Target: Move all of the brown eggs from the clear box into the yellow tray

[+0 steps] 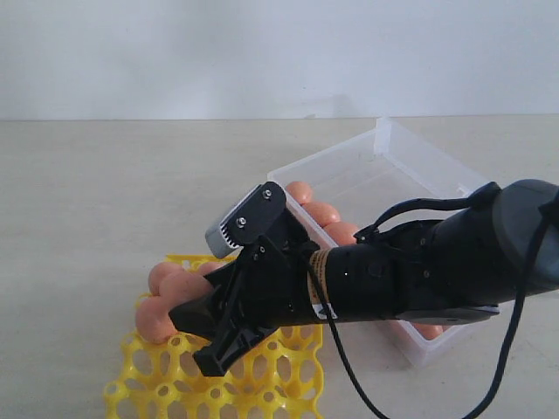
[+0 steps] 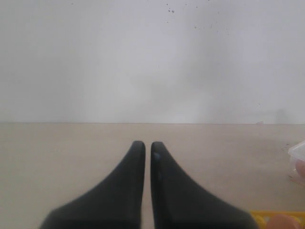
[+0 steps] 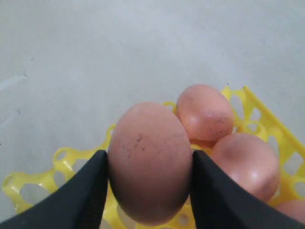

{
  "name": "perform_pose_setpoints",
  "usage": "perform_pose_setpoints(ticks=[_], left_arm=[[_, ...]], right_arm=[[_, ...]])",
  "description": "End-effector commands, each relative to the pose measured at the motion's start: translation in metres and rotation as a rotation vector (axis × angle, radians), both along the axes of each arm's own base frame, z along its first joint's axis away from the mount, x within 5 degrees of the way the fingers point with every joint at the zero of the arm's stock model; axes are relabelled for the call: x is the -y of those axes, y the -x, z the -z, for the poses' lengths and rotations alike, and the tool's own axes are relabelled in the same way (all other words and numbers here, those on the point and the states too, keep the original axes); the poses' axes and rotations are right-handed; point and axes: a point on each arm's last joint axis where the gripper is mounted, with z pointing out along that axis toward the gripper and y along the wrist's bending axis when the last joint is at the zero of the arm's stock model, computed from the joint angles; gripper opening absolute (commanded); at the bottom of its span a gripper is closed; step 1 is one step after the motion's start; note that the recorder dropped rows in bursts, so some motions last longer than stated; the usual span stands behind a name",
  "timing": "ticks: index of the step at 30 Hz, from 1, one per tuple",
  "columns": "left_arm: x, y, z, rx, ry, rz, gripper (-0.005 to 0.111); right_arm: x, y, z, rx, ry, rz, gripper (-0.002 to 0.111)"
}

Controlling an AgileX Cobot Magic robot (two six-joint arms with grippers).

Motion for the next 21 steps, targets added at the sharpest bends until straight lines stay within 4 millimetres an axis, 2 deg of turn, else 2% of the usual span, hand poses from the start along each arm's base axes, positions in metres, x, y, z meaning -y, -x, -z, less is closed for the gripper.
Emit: perform_pose_setpoints(ticks=[1,9,14,21], left_arm=[[0.0,0.0,-0.002,0.013,0.01,-0.002,0.004],[0.0,0.0,-0.002,0.013,0.01,-0.002,0.004],[0.0,0.0,-0.002,0.013,0.01,-0.002,0.004],[0.0,0.0,-0.002,0.015,0.01,-0.002,0.004]], right_arm=[[-0.001,-0.001,-0.003,0.015,-0.02,0.008,0.003],[-0.001,-0.001,-0.003,0.018,-0.019,0.007,0.003],[-0.003,-0.002,0.011,-0.015,-0.007,0.001,0.003],[-0.004,-0.001,0.01,-0.014,-0.021,-0.005,0.003]])
